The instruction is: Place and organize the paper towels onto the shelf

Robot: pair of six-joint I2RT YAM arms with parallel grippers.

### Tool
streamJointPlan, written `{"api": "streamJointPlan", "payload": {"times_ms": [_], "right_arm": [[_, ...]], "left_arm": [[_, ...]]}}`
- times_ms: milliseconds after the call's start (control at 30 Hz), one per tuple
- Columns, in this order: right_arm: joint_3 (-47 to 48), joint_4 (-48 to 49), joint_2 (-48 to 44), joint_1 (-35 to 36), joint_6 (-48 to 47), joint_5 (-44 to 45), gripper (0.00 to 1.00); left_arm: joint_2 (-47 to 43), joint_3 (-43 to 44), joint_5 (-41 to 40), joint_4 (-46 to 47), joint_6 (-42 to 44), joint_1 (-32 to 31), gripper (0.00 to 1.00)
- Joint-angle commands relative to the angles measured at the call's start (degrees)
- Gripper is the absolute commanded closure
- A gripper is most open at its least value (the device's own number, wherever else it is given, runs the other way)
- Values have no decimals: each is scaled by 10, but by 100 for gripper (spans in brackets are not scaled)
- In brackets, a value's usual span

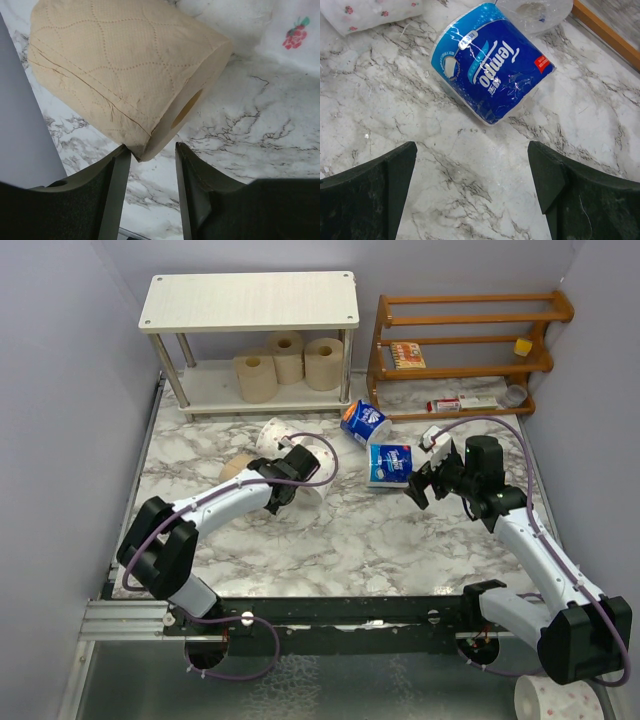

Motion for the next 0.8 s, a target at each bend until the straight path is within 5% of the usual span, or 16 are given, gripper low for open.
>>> {"api": "streamJointPlan", "payload": {"times_ms": [0, 100, 233, 567, 767], "right_arm": [[-5, -2, -5, -3, -4, -11, 7], [-4, -3, -5, -2, -5, -10, 7], [-4, -3, -5, -2, -5, -9, 7], [-5, -1, -7, -2, -8, -8, 7], [-7, 2, -8, -2, -10, 1, 7]], "left_arm": [[24, 12, -19, 13, 3, 8, 60], [35, 20, -18, 14, 2, 11, 68], [53, 31, -15, 14, 3, 13, 95], [60, 28, -10, 17, -2, 14, 100], [-45, 11, -35, 47, -13, 20, 100]]}}
